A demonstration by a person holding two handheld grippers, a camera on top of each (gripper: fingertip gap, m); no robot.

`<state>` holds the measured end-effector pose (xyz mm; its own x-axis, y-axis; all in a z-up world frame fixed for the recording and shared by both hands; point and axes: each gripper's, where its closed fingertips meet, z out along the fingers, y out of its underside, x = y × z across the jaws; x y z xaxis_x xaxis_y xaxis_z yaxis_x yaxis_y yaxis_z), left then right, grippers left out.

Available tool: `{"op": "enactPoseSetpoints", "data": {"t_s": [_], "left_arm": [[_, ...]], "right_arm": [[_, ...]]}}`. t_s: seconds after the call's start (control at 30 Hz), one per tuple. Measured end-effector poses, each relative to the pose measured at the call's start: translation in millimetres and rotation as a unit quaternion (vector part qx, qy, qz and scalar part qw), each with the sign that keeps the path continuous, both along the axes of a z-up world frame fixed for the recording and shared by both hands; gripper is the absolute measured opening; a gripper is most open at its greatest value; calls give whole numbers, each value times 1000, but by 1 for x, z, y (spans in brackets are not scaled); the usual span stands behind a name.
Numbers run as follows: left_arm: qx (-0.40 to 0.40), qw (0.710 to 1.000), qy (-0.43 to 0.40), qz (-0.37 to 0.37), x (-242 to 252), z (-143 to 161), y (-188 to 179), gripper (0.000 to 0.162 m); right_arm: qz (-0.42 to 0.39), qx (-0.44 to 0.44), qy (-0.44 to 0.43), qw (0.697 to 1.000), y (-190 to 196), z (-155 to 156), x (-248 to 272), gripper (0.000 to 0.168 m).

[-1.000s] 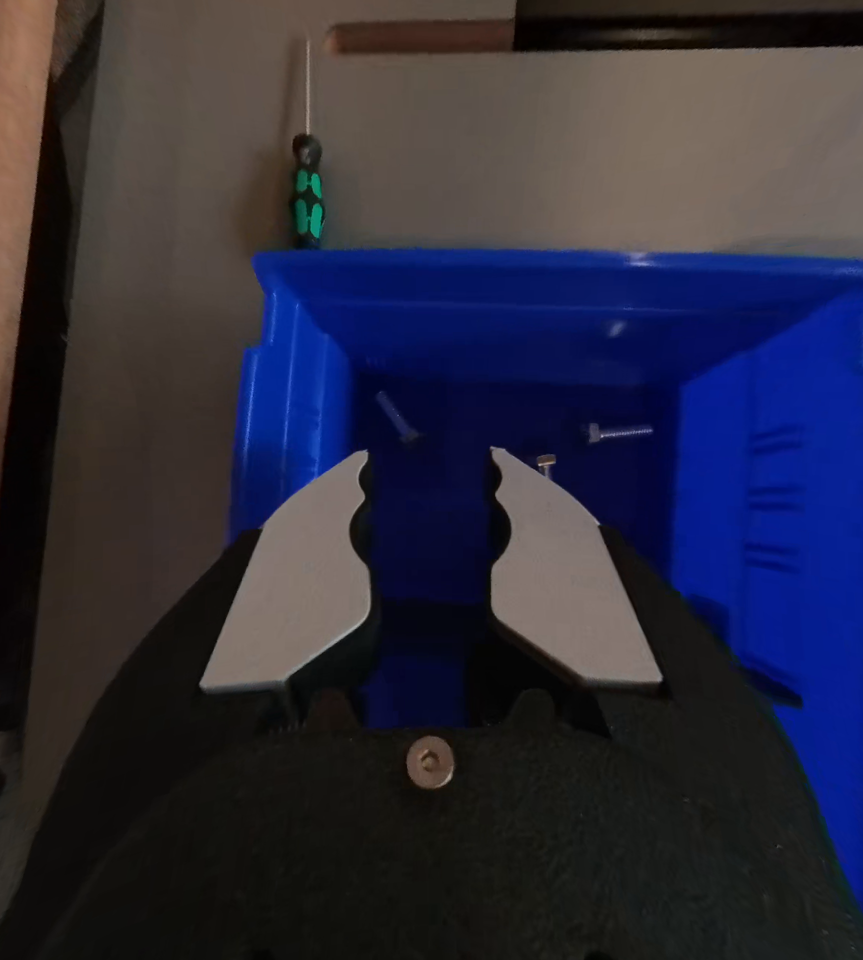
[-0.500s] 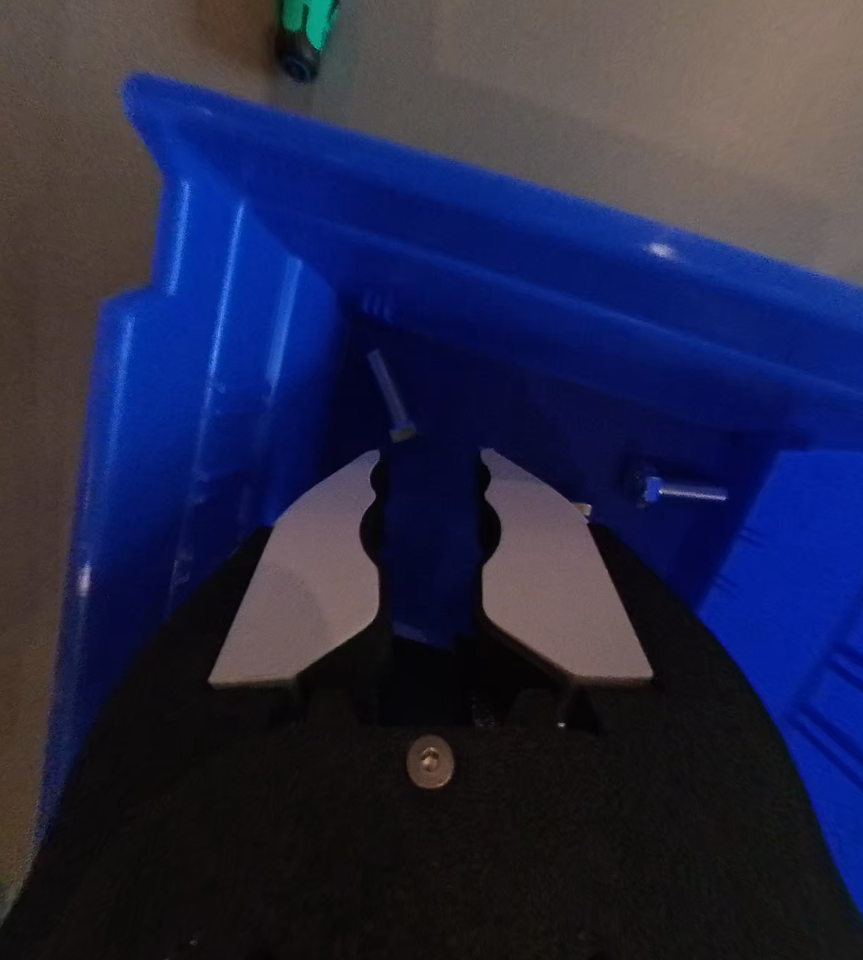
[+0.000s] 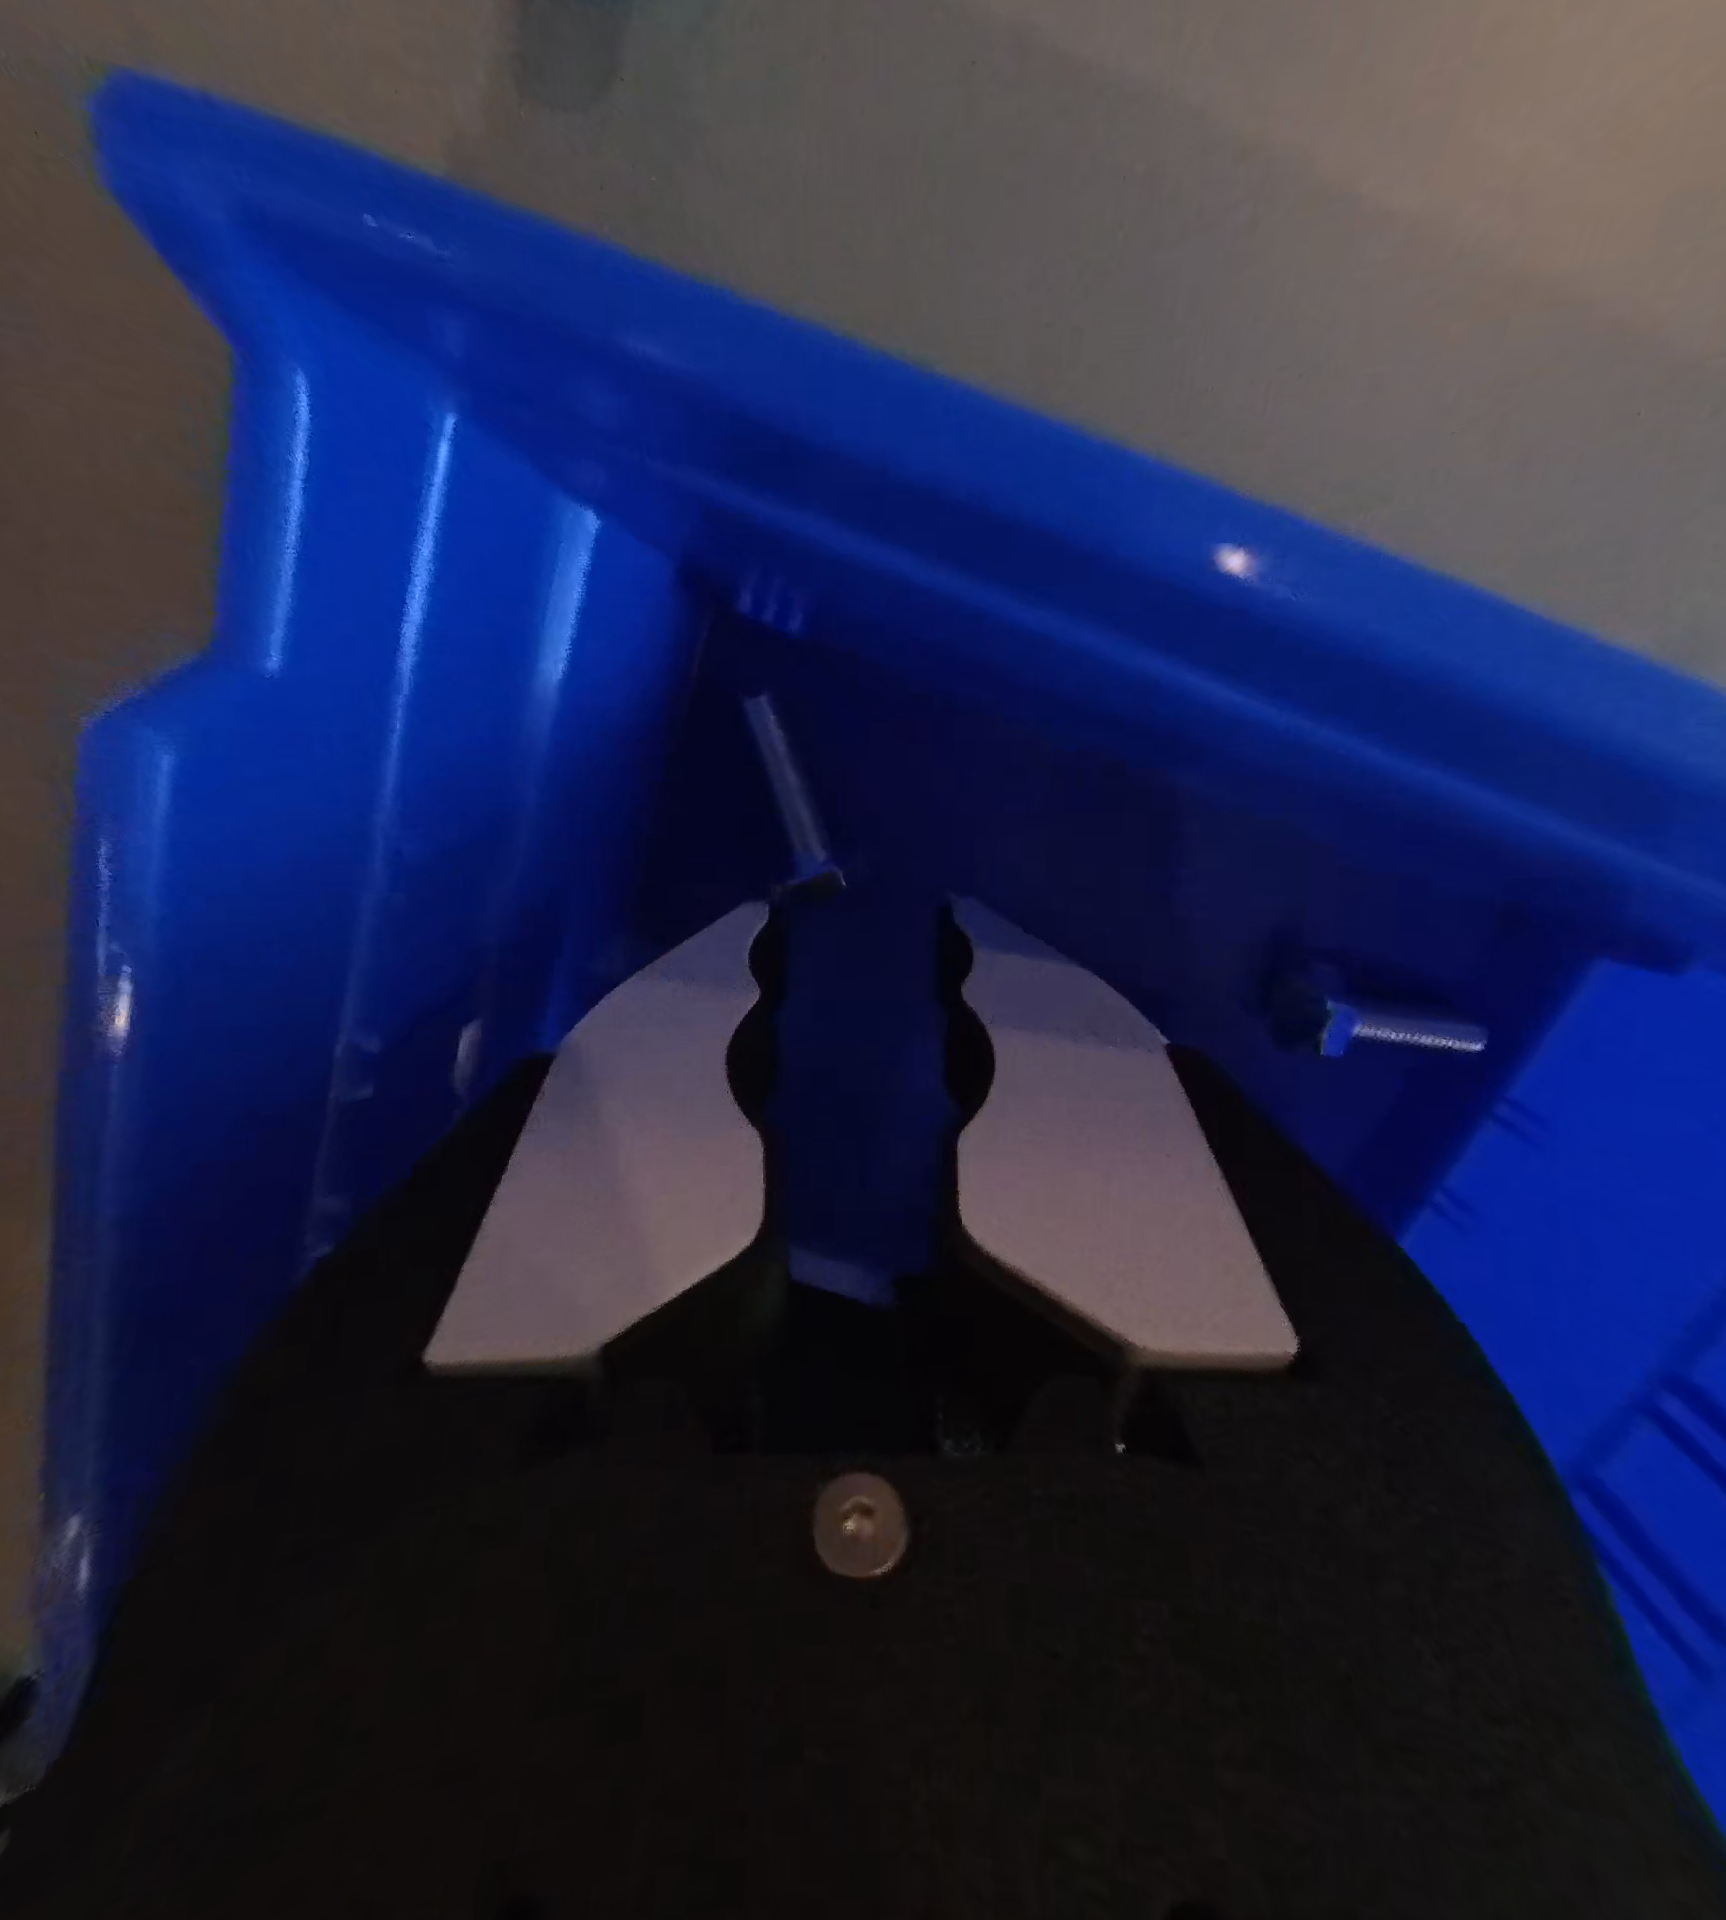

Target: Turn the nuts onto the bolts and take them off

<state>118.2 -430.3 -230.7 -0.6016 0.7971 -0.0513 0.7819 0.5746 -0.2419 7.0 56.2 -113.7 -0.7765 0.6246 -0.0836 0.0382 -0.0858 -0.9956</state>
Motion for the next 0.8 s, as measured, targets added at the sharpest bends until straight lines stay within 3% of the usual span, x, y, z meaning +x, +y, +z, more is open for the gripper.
{"op": "enactPoseSetpoints", "data": {"t_s": [0.47, 0.57, 0.8], "left_arm": [[16, 999, -26, -35, -3, -12, -7, 18], [10, 998, -35, -58, 0, -12, -9, 7], [-24, 993, -3, -112, 1, 25, -13, 7]], "right_arm": [[-2, 7, -5, 1000, 0, -5, -3, 56], [-3, 14, -7, 1000, -1, -8, -3, 56], [-6, 8, -10, 1000, 1, -8, -5, 56]]}}
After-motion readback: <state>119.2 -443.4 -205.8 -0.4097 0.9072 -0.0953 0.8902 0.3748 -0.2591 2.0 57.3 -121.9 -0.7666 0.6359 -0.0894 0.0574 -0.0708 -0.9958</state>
